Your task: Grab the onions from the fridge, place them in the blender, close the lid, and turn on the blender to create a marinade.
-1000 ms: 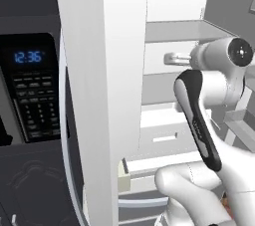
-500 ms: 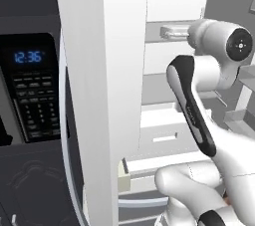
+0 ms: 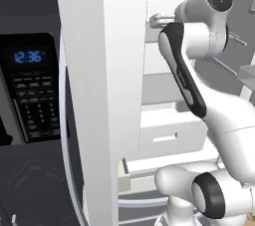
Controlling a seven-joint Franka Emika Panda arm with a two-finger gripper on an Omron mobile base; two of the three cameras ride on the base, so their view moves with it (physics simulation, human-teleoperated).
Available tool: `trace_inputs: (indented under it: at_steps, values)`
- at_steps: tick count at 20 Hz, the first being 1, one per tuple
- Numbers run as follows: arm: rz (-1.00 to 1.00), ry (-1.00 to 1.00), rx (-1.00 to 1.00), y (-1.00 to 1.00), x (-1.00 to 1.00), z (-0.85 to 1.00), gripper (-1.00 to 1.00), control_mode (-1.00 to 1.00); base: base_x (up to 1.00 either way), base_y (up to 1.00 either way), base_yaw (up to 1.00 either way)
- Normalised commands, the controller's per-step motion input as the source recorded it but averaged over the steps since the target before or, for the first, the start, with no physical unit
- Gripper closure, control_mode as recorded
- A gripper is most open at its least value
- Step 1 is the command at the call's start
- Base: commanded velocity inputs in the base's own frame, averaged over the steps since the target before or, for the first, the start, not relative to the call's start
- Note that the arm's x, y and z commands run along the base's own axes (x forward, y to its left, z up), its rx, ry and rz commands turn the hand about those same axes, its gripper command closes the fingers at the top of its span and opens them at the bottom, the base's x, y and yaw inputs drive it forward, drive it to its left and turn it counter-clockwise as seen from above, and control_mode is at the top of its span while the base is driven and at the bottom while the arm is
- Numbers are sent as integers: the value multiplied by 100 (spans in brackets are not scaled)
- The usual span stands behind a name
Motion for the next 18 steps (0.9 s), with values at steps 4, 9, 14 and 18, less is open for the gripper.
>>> trace_inputs:
  at_steps: [4, 9, 14, 18]
  values:
    - [4, 13, -2, 24, 26, -32, -100, -100, 0, 0, 0]
    - [8, 0, -1, 37, 26, -49, -100, -100, 0, 0, 0]
    - [7, 0, 0, 9, 45, -34, -100, -100, 0, 0, 0]
    - [1, 0, 0, 0, 67, -4, -100, -100, 0, 0, 0]
